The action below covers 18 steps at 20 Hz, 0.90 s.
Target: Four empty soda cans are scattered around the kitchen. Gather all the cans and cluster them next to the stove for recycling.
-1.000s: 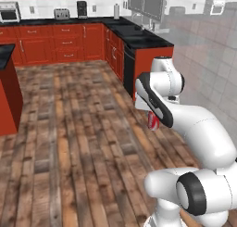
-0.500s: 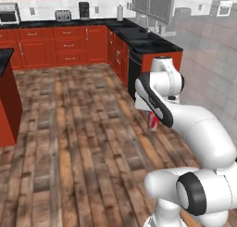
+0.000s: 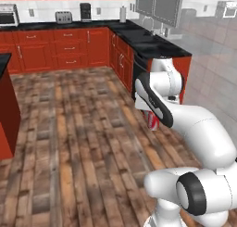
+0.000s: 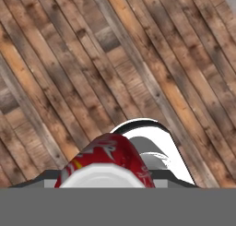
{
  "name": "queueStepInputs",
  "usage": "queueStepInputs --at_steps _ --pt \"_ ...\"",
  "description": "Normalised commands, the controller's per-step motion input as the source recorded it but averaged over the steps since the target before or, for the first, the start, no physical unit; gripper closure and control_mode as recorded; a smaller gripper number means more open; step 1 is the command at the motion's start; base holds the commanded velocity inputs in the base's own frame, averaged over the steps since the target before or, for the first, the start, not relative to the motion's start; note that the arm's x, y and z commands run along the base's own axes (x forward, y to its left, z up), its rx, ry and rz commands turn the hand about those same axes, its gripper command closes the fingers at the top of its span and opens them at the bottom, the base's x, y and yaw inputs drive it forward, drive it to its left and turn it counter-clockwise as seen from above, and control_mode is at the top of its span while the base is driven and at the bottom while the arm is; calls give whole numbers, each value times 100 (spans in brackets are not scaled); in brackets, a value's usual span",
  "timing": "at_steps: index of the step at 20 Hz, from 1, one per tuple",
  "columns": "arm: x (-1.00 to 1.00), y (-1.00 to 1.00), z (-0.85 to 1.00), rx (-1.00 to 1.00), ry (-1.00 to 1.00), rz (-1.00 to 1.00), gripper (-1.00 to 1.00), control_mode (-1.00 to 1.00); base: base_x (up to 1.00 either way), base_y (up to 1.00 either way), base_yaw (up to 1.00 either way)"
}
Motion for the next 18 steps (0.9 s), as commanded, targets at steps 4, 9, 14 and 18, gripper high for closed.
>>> queueStepInputs --at_steps 4,9,14,18 --pt "0 0 0 0 0 0 100 100 72 0 0" --pt "0 0 0 0 0 0 100 100 70 1 0" --pt "0 0 0 0 0 0 100 100 69 1 0" --pt "0 0 0 0 0 0 100 100 69 1 0"
